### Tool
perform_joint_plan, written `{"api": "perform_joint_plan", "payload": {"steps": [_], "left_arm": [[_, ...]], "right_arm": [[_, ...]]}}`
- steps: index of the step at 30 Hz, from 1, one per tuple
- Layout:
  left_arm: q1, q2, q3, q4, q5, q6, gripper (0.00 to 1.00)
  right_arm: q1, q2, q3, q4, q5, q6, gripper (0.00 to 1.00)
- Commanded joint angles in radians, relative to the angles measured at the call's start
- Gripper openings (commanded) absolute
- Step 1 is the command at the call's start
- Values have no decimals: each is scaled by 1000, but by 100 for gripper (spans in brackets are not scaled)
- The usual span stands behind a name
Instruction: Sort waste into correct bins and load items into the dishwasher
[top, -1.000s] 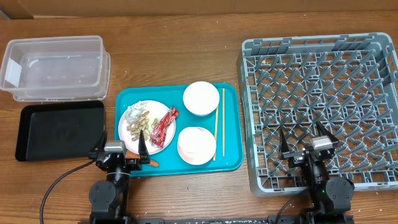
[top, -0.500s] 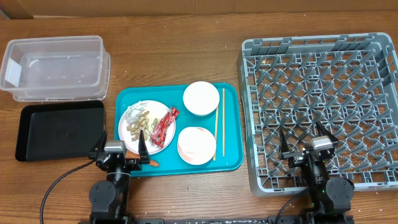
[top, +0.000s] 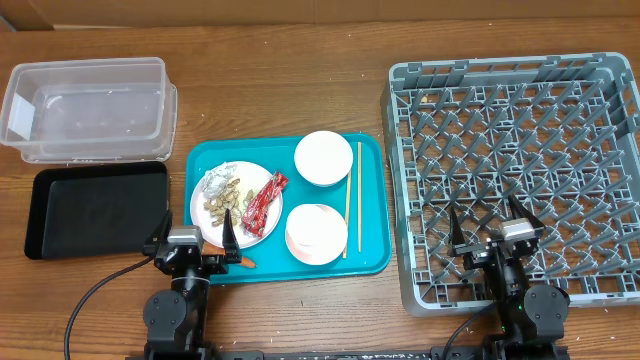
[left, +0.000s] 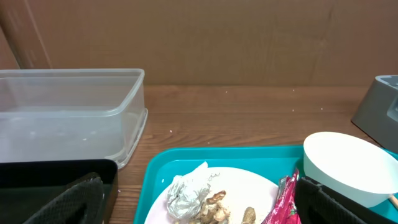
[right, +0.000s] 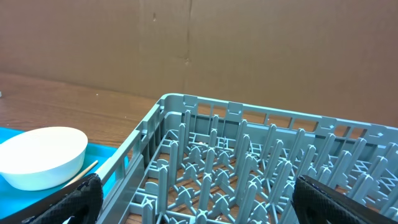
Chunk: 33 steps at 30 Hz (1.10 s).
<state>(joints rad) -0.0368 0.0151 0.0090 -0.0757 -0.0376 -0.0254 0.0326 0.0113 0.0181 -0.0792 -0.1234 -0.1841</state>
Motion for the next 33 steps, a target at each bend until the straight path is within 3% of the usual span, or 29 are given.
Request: {"api": "perform_joint_plan", "payload": {"steps": [1, 3, 7, 13, 22, 28, 33], "left_arm": [[5, -10, -4, 5, -15, 26, 100], [5, -10, -4, 15, -18, 26, 100], [5, -10, 14, 29, -23, 22, 100], [5, 30, 89, 10, -48, 21, 100], [5, 332, 355, -134, -35, 22, 100], [5, 615, 666, -421, 109, 22, 100], [4, 872, 991, -795, 219, 22, 100]], "right_arm": [[-1, -8, -10, 6, 0, 1, 100], [-1, -8, -8, 6, 4, 5, 100], [-1, -8, 47, -49, 183, 180, 100], [-1, 37, 166, -149, 203, 189, 100], [-1, 310, 456, -359, 259, 189, 100], [-1, 570, 689, -550, 258, 189, 100], [-1, 806, 940, -838, 257, 189, 100]]}}
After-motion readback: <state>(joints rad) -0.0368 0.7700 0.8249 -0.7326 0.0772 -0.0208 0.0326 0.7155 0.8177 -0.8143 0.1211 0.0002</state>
